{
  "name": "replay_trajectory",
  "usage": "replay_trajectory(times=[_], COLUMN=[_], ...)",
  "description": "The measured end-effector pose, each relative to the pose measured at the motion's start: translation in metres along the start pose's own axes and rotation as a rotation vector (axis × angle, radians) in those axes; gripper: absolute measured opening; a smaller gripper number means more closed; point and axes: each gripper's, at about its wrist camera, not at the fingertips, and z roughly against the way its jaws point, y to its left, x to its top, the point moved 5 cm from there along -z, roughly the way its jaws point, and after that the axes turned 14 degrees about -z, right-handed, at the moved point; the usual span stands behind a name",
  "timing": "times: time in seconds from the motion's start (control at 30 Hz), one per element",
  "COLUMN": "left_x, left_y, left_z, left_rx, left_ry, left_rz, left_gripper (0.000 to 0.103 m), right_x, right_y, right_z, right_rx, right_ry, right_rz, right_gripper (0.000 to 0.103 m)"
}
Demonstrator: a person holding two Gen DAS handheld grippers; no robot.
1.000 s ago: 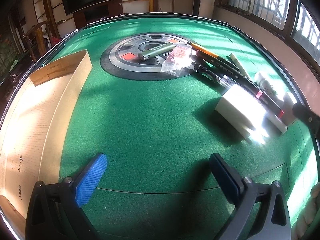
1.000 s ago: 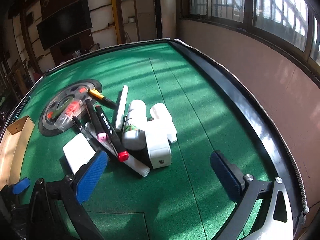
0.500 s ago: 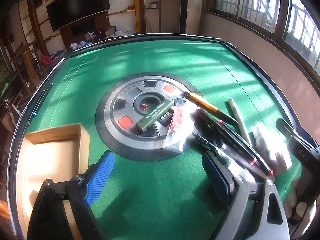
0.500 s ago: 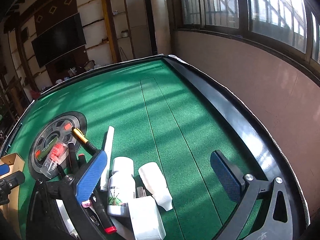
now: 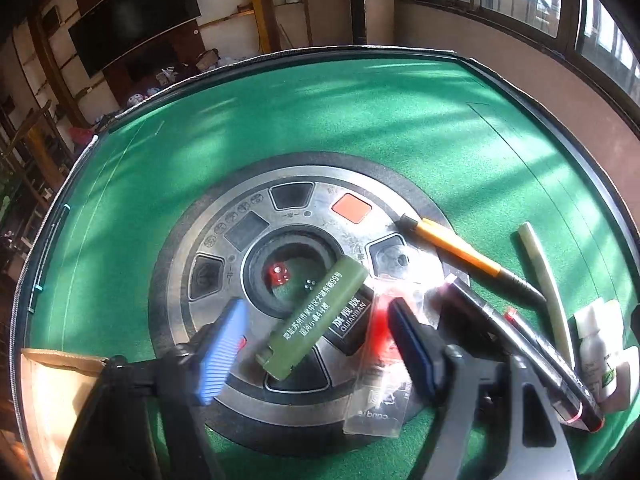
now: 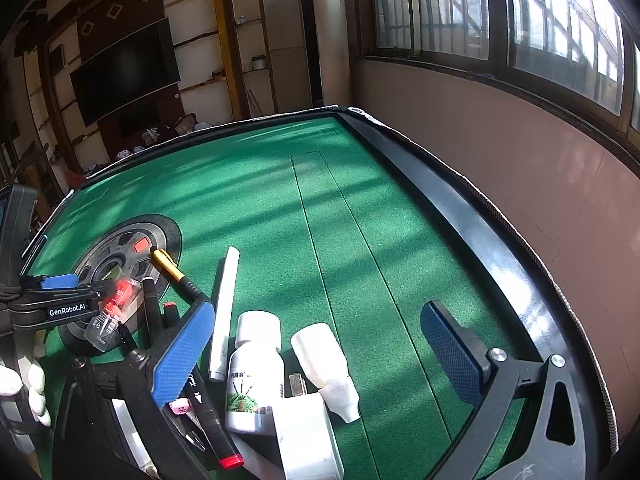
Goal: Organize rigid objects
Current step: 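Close the left tool on the green printed cylinder, then carry the green cylinder to the box with left tool while right tool grasps clear package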
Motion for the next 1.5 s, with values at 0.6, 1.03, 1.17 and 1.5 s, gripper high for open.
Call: replay_trajectory(times=[0.6,1.03,1.17,1.5], left_x=[-0.049,-0.007,-0.003,-0.033], left_y=[-0.017,0.002,-0.004,0.005], left_z=[0.075,-0.004,-0.009,0.069], left_rx=[0.034,0.038,0.06,-0.086], left_ry=[-0.071,-0.009,-0.043,-0.134], left_rz=[-0.015,-0.097,-0.101,0.095], left_gripper=[0.02,0.03,0.03,0.02], right_x=[-0.007,-0.009,-0.011,-0.013], right_y=[-0.006,0.002,0.007,0.008], right_z=[-0.002,-0.004,-0.005,-0.006], right_rx=[-0.005,0.035,0.045,0.041], right_ry=[0.039,0.067,0.076,0.071], right_rz=[-0.006,-0.004,0.009,0.023], right_gripper=[0.103,0.103,0.103,0.103])
